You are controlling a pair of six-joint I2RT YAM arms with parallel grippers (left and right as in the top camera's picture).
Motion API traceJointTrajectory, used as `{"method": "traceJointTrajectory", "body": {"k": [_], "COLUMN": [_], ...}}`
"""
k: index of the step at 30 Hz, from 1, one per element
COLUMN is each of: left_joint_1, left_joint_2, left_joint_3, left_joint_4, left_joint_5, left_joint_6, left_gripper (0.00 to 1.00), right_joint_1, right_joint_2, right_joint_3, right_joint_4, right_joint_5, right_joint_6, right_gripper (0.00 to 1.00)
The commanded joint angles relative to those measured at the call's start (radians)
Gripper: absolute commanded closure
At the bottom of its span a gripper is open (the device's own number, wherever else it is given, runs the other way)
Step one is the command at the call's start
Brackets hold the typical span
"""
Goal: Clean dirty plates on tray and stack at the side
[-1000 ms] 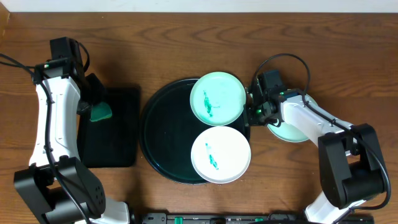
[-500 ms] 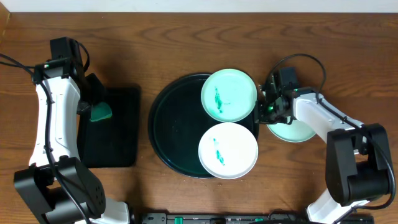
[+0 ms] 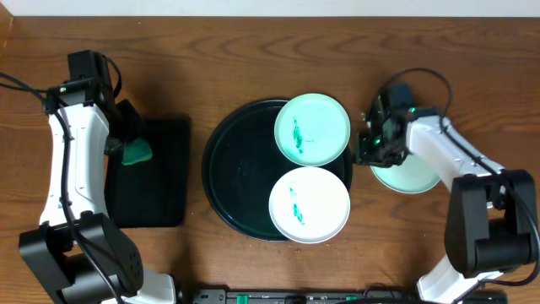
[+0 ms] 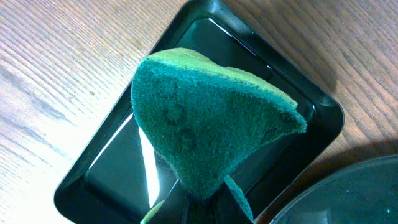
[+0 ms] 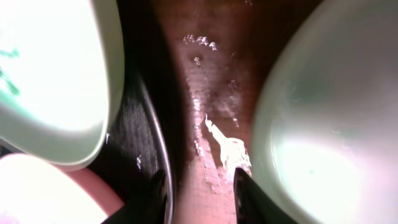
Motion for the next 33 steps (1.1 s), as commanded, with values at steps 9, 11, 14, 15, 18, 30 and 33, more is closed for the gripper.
{"method": "traceJointTrajectory", "body": {"k": [9, 11, 14, 15, 18, 30, 33], "left_joint_1": [0.003, 0.003, 0.003, 0.003, 0.003, 0.003, 0.003], "left_joint_2": [0.003, 0.003, 0.003, 0.003, 0.003, 0.003, 0.003], "left_joint_3": [-0.011, -0.011, -0.011, -0.011, -0.011, -0.011, -0.011], "left_joint_4": [-0.025, -0.026, -0.026, -0.027, -0.033, -0.037, -0.040], "left_joint_5": [-0.016, -0.016, -0.016, -0.016, -0.016, -0.016, -0.016], "left_joint_6": [0.009, 0.009, 0.009, 0.009, 0.009, 0.009, 0.009], "left_gripper": [0.93, 0.93, 0.92, 0.93, 0.93, 0.93, 0.93], "right_joint_1": [0.055, 0.075, 0.106, 0.117, 0.132, 0.198, 0.239], "right_joint_2": [0.000, 0.000, 0.000, 0.000, 0.000, 0.000, 0.000], "right_joint_3": [0.117, 0.108, 0.087, 0.076, 0.044, -0.026, -0.034], "right_joint_4": [-0.282, -0.291, -0.288, -0.283, -0.272, -0.167, -0.156], "right_joint_5": [-0.083, -0.086, -0.097, -0.097, -0.084, -0.066, -0.048], "right_joint_6": [-0.063, -0.073, -0.082, -0.082, -0.082, -0.124, -0.123], "right_gripper": [0.72, 0.71, 0.69, 0.67, 0.68, 0.82, 0.80]}}
